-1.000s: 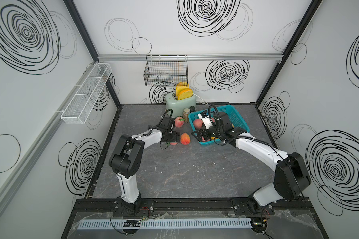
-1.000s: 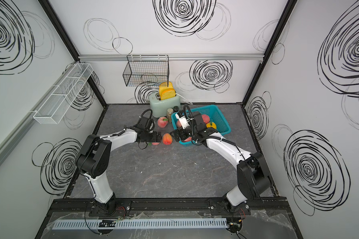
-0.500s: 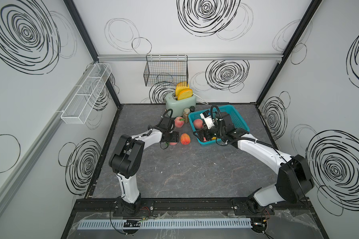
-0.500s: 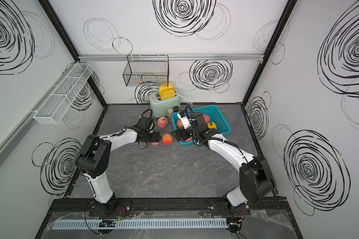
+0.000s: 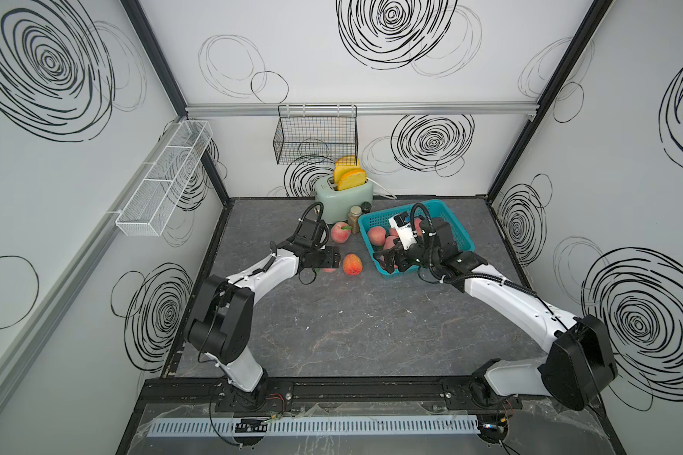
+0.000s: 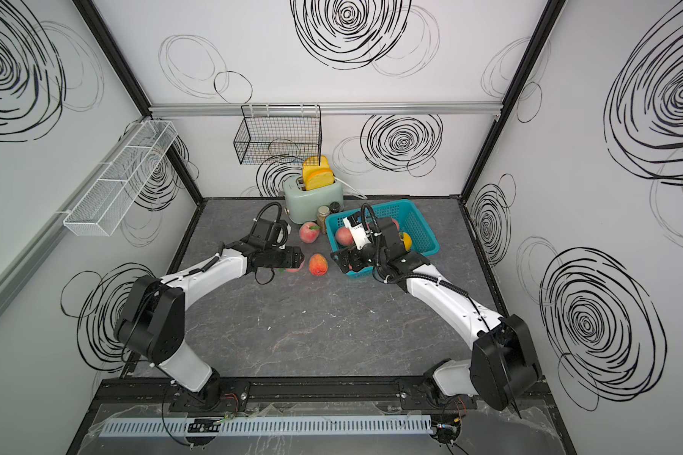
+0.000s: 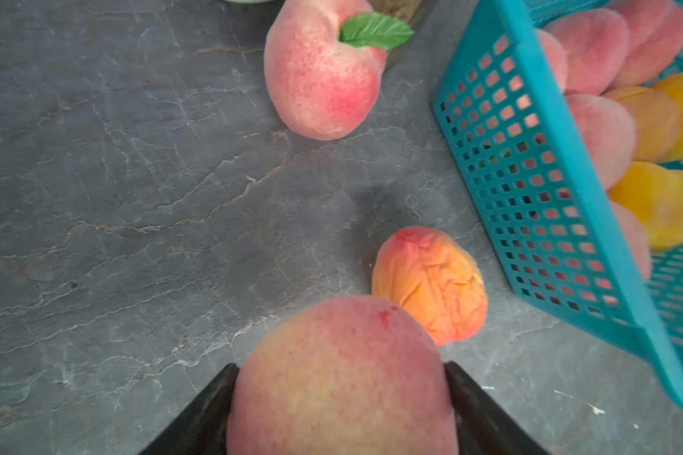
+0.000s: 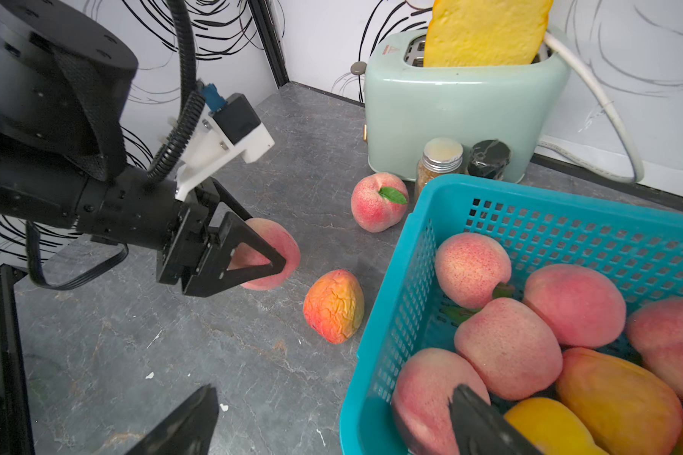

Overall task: Put the peaches into the basket
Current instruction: Pick up the peach from the center of the board.

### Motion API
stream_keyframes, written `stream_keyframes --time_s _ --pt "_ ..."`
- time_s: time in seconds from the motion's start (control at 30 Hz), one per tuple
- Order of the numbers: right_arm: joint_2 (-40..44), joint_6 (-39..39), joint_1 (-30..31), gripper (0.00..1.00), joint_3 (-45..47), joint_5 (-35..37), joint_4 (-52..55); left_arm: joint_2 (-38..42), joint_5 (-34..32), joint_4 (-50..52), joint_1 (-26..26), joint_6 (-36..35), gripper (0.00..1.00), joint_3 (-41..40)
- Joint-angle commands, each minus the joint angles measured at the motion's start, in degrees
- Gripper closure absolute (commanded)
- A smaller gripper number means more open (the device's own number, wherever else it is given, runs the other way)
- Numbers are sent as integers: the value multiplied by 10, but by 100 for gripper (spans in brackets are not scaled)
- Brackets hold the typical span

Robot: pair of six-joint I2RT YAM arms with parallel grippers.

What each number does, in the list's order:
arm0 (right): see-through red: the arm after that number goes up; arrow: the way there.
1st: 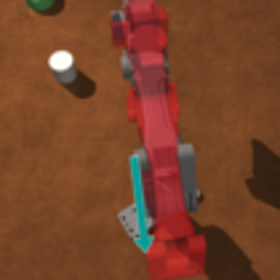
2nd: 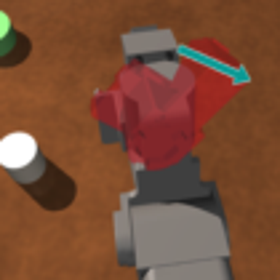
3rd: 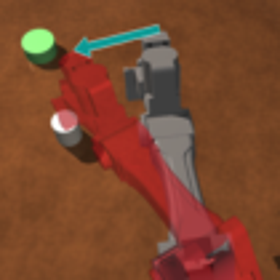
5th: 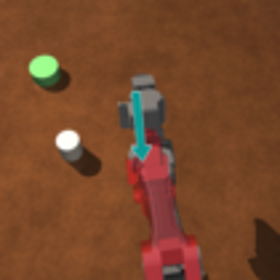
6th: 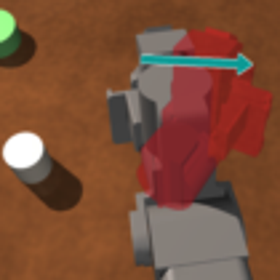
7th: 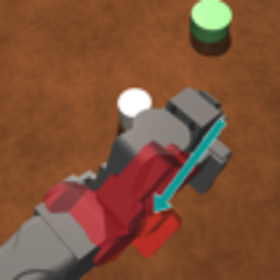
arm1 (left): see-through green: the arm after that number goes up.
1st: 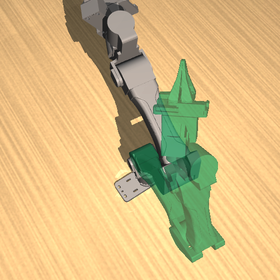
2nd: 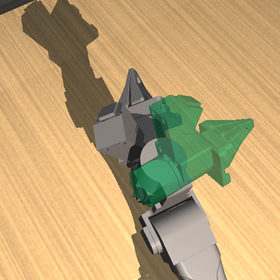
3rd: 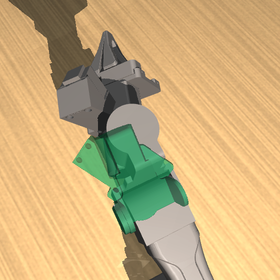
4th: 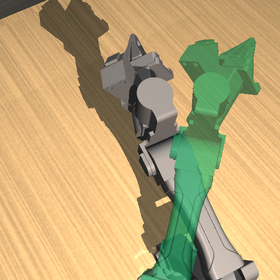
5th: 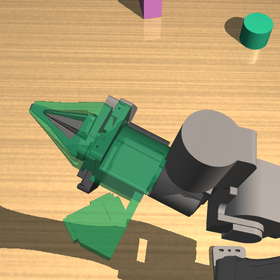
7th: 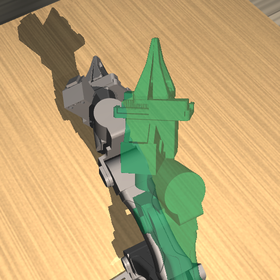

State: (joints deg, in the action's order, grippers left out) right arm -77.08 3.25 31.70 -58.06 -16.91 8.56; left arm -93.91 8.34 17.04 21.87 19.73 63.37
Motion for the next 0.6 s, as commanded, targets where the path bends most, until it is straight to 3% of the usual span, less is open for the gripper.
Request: stream_keyframes --time_s 0.0,0.23,0.57 --pt "13 -4 9 5 15 -19 0 31 44 7 7 9 26 -14" --pt "45 -23 24 4 46 -68 -22 69 111 6 7 16 26 -30" --pt "51 -38 44 3 60 -79 -32 81 187 -13 30 33 27 -22"
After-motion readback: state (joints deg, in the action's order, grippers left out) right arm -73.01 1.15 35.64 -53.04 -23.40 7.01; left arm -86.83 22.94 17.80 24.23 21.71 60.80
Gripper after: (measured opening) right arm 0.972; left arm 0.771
